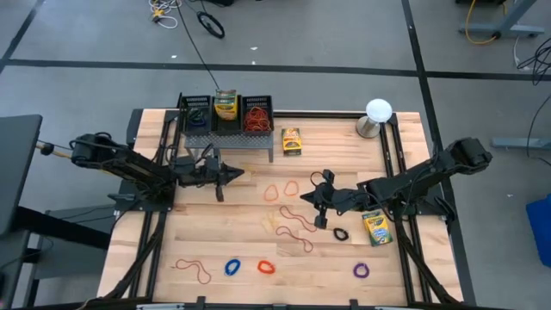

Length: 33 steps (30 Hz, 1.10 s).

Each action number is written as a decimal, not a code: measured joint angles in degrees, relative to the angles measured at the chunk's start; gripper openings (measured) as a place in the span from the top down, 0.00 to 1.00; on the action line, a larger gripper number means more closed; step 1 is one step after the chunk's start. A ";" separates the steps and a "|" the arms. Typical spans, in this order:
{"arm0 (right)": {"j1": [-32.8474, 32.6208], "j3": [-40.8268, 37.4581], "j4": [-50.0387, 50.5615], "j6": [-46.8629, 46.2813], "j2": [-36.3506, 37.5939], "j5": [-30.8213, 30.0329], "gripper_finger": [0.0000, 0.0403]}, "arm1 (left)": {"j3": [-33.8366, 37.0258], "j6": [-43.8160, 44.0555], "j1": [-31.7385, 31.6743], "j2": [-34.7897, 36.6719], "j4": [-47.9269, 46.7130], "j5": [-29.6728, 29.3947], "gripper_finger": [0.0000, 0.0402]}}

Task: Pick & Place Office Desk Supplies
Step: Put the blue spiral keychain into the left black bin

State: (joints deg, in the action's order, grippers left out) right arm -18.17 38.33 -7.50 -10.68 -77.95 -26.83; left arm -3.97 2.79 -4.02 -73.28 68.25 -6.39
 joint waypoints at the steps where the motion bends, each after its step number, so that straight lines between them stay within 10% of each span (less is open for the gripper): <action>1: 0.00 0.00 0.01 0.00 0.00 0.00 0.97 | -0.28 -0.57 0.57 0.00 -1.23 0.00 0.97; 20: 0.02 0.00 0.06 0.00 0.00 0.01 0.97 | -29.90 5.05 29.91 -0.50 -67.65 -16.21 0.97; 33: 0.02 0.00 0.29 0.00 0.00 0.00 0.97 | -39.84 19.48 47.89 -11.85 -80.99 -22.02 0.97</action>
State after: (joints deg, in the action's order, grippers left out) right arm -18.15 38.33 -7.21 -10.68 -77.95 -26.83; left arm -43.81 22.27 43.86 -85.12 -12.74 -28.41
